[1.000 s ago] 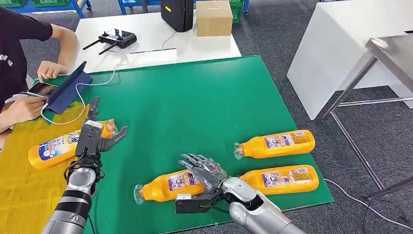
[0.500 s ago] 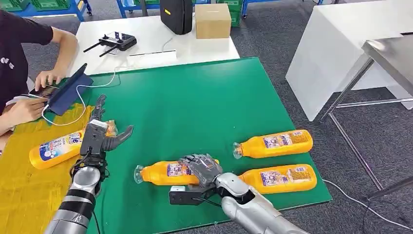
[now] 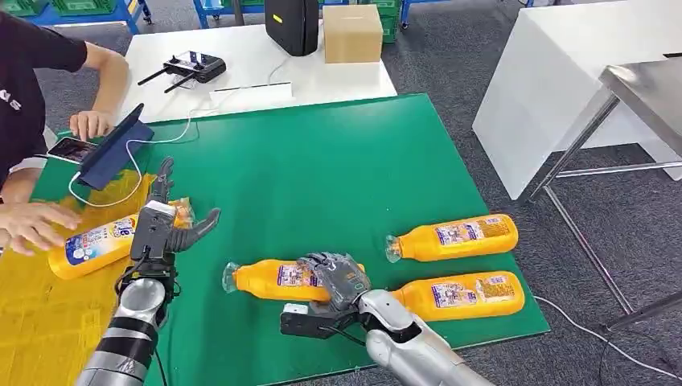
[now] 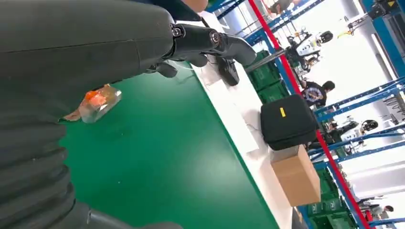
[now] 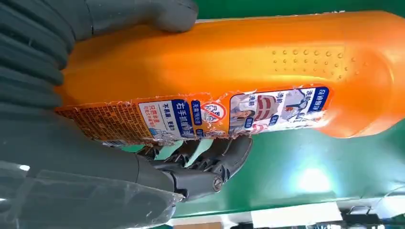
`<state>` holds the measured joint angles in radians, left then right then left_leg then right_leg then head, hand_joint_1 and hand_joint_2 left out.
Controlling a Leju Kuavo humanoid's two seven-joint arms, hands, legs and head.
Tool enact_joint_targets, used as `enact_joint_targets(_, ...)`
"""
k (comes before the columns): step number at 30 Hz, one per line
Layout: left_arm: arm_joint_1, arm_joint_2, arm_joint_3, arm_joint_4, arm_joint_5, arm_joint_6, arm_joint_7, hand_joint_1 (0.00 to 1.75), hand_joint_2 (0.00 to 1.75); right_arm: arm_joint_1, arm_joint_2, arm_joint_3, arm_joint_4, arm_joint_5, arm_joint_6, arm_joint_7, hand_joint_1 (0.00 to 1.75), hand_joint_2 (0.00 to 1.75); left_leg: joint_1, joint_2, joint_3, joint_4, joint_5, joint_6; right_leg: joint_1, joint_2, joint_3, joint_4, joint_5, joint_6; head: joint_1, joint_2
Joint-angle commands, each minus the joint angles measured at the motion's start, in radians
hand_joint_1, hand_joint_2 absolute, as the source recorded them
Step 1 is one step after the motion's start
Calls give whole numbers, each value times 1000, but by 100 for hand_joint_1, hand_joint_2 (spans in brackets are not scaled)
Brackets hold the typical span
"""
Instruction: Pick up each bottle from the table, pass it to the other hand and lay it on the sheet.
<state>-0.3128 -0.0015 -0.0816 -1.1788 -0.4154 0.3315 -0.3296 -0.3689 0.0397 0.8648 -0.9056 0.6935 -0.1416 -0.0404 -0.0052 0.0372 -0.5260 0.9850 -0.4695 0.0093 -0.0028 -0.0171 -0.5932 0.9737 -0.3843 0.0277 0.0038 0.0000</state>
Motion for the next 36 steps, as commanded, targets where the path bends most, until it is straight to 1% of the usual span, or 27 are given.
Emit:
enact_joint_targets(1,117,2,11,-164,41,-58,21,0,175,232,29,-261,-335,62,-291,-50,175,175,1,-5,-3,0,-1,-1,1,0,-2,-1,-1,0,0,0)
enact_joint_targets(3,142,-3,1,-206,65,-100,19,0,175,271,33,-316,-415,67,-350,-78,175,175,1,-6,-6,1,-1,-1,1,0,-4,1,-2,0,0,0)
enact_joint_targets(5,145,-10,-31,-220,84,-151,22,0,175,287,38,-364,-439,60,-382,-113,175,175,0,-6,-12,1,-1,0,0,-1,-10,1,-2,0,-1,0)
enact_joint_targets(6,144,-15,-50,-224,82,-155,21,0,175,292,38,-386,-443,40,-389,-140,175,175,1,-8,-13,2,-2,0,0,-1,-11,2,-3,0,0,0)
enact_joint_targets(8,144,-10,-103,-237,76,-168,27,0,175,310,60,-447,-461,2,-434,-227,175,175,2,-10,-15,1,-1,0,1,-3,-12,1,-3,1,0,0)
enact_joint_targets(9,144,-9,-117,-241,84,-181,34,0,175,317,67,-462,-475,-8,-454,-254,175,175,0,-9,-16,1,0,0,0,-4,-14,1,-2,1,0,0)
enact_joint_targets(10,144,-9,-123,-243,91,-190,39,0,175,321,71,-470,-486,-10,-469,-269,175,175,1,-12,-16,1,-1,0,0,-5,-13,1,-3,1,0,0)
enact_joint_targets(11,145,-7,-135,-247,106,-211,52,0,175,331,78,-479,-506,-12,-496,-295,175,175,0,-10,-18,1,0,0,0,-4,-15,1,-2,1,0,0)
enact_joint_targets(12,146,-3,-147,-249,124,-236,63,0,175,342,84,-484,-531,-25,-508,-317,175,175,1,-11,-17,1,-1,0,0,-4,-14,1,-3,1,0,0)
enact_joint_targets(13,146,-3,-147,-249,124,-236,63,0,175,342,84,-484,-531,-25,-508,-317,175,175,0,-9,-19,1,0,0,0,-3,-16,1,-2,1,0,0)
enact_joint_targets(14,143,5,-167,-242,149,-272,72,0,175,350,89,-485,-558,-34,-523,-334,175,175,1,-10,-19,1,-1,0,0,-3,-15,1,-3,1,0,0)
enact_joint_targets(16,135,11,-184,-230,186,-320,82,0,175,350,94,-485,-573,-77,-522,-357,175,175,2,-11,-17,2,-2,-1,0,-3,-13,1,-4,0,0,0)
enact_joint_targets(18,121,19,-204,-210,265,-393,92,0,175,343,104,-486,-572,-126,-523,-387,175,175,0,-9,-20,1,-1,0,-1,-3,-17,0,-2,0,0,0)
enact_joint_targets(24,99,42,-235,-184,375,-495,101,0,175,310,113,-467,-504,-148,-507,-396,175,175,1,-8,-19,0,0,0,0,-2,-17,-1,-1,0,0,0)
enact_joint_targets(25,97,45,-240,-184,389,-505,101,0,175,306,114,-463,-496,-156,-499,-397,175,175,2,-10,-18,1,-1,-1,0,-2,-15,0,-2,0,0,0)
enact_joint_targets(28,89,53,-268,-182,453,-547,98,0,175,273,126,-433,-420,-177,-468,-403,175,175,1,-8,-18,0,0,0,0,-1,-16,-1,-1,0,0,0)
enact_joint_targets(31,88,53,-272,-183,454,-548,99,0,175,269,130,-429,-410,-179,-467,-405,175,175,1,-7,-18,0,-1,0,0,0,-16,-1,-1,0,0,0)
enact_joint_targets(32,88,53,-272,-183,454,-548,99,0,175,269,130,-429,-410,-179,-467,-405,175,175,3,-9,-15,0,-2,-1,1,1,-12,-1,-2,0,0,0)
enact_joint_targets(33,85,57,-280,-182,474,-558,101,0,175,262,128,-420,-396,-183,-460,-409,175,175,2,-8,-17,0,-1,-1,1,0,-14,-1,-1,0,0,0)
enact_joint_targets(36,72,62,-301,-179,495,-571,97,0,175,239,135,-385,-342,-184,-433,-413,175,175,3,-9,-15,0,-2,-1,1,0,-12,-2,-2,0,0,0)
